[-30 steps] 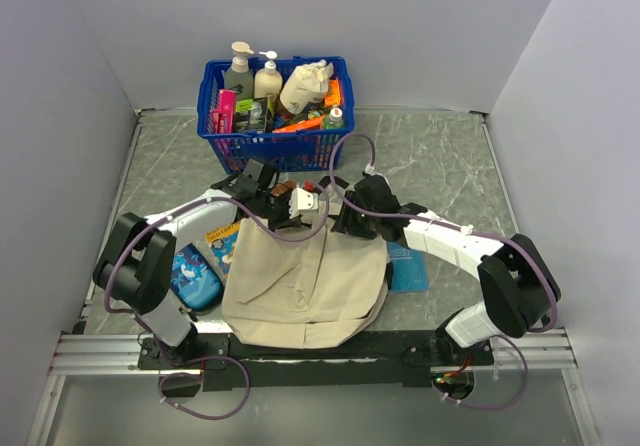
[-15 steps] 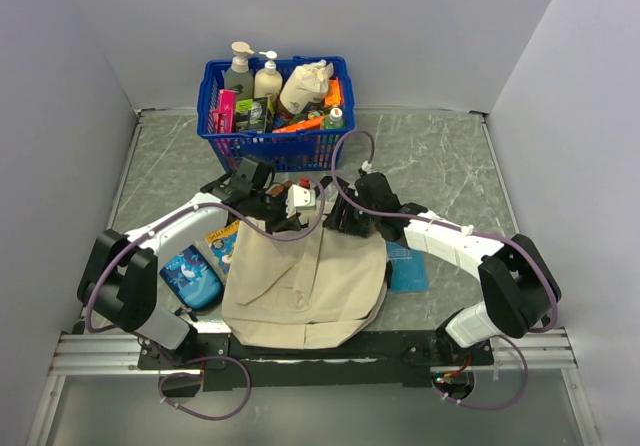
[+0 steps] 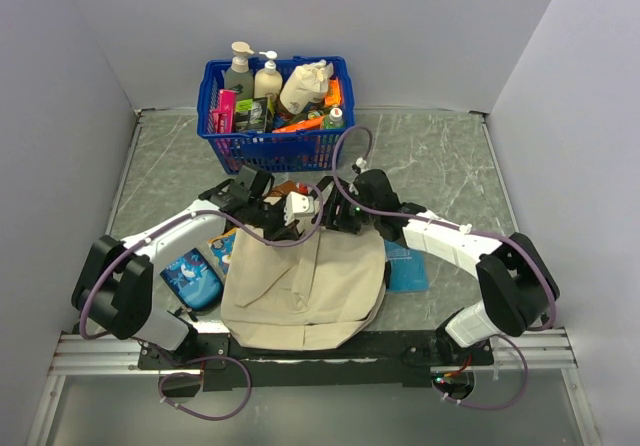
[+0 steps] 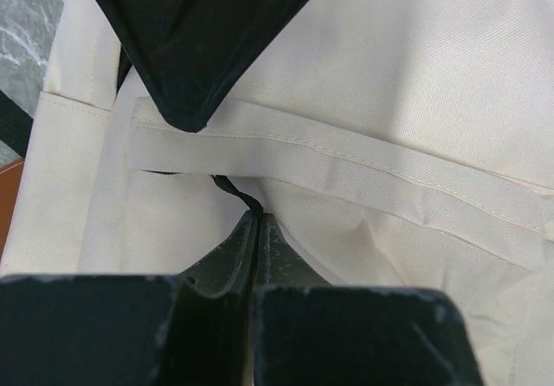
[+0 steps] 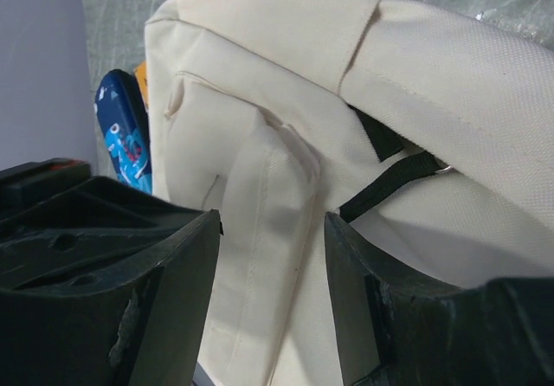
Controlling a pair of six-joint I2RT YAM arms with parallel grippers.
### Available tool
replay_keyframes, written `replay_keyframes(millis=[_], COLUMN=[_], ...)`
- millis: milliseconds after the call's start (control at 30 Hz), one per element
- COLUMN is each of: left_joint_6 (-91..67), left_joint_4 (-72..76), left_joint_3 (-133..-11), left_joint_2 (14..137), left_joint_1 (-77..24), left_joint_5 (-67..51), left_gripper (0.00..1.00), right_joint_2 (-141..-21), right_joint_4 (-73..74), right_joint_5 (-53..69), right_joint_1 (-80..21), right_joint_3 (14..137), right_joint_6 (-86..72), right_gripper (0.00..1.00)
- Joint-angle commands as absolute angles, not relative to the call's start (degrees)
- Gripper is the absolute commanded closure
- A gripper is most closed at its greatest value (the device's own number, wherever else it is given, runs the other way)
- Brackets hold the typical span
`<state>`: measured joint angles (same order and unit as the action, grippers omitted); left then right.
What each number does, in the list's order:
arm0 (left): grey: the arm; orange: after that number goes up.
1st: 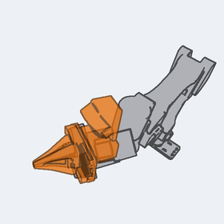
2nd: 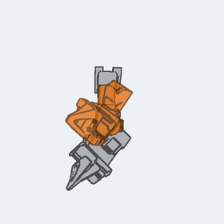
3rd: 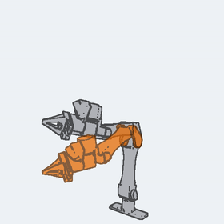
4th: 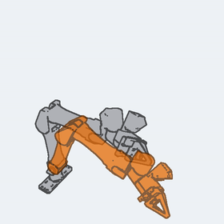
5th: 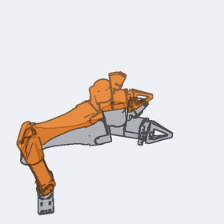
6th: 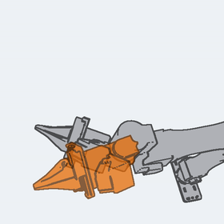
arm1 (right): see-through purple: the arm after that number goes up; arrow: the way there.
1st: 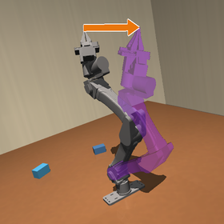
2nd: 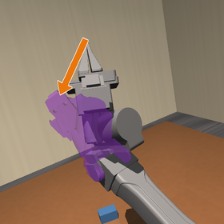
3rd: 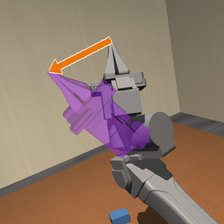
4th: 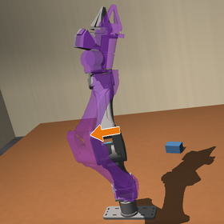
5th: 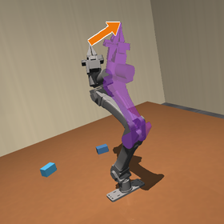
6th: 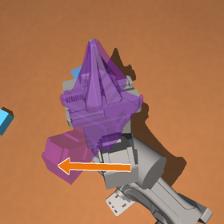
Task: Pack the student bag
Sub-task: Unzip the student bag at the center of the board.
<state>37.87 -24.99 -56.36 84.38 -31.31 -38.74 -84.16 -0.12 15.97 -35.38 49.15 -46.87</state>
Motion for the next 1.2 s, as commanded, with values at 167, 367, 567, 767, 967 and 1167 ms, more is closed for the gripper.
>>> replay_keyframes(millis=[167,367,567,767,967,1167], left_joint_6=[36.6,35.8,35.4,35.2,33.1,34.1], left_joint_4=[-26.5,-22.8,-20.0,-20.9,-28.9,-38.7], left_joint_3=[-56.2,-54.1,-52.3,-52.5,-57.1,-57.2], left_joint_2=[82.4,82.9,83.9,83.1,80.8,75.1], left_joint_1=[-31.9,-32.0,-32.0,-32.1,-32.7,-33.2], left_joint_5=[-41.4,-40.3,-39.0,-38.2,-34.7,-33.8], left_gripper=[0.99,0.99,0.99,0.99,0.99,0.99], right_joint_2=[-89.4,-91.1,-91.5,-91.6,-92.5,-92.2], right_joint_4=[-3.0,-3.9,-4.7,-3.6,-2.4,-3.5], right_joint_5=[17.0,17.7,18.0,16.4,12.7,11.7], right_joint_1=[-35.4,-36.1,-36.3,-35.9,-34.5,-33.0], right_joint_3=[52.3,53.4,53.3,53.6,54.8,54.0], right_joint_6=[-47.5,-48.1,-48.7,-48.9,-47.5,-47.0], right_gripper=[0.44,0.63,0.85,1.00,1.00,1.00])
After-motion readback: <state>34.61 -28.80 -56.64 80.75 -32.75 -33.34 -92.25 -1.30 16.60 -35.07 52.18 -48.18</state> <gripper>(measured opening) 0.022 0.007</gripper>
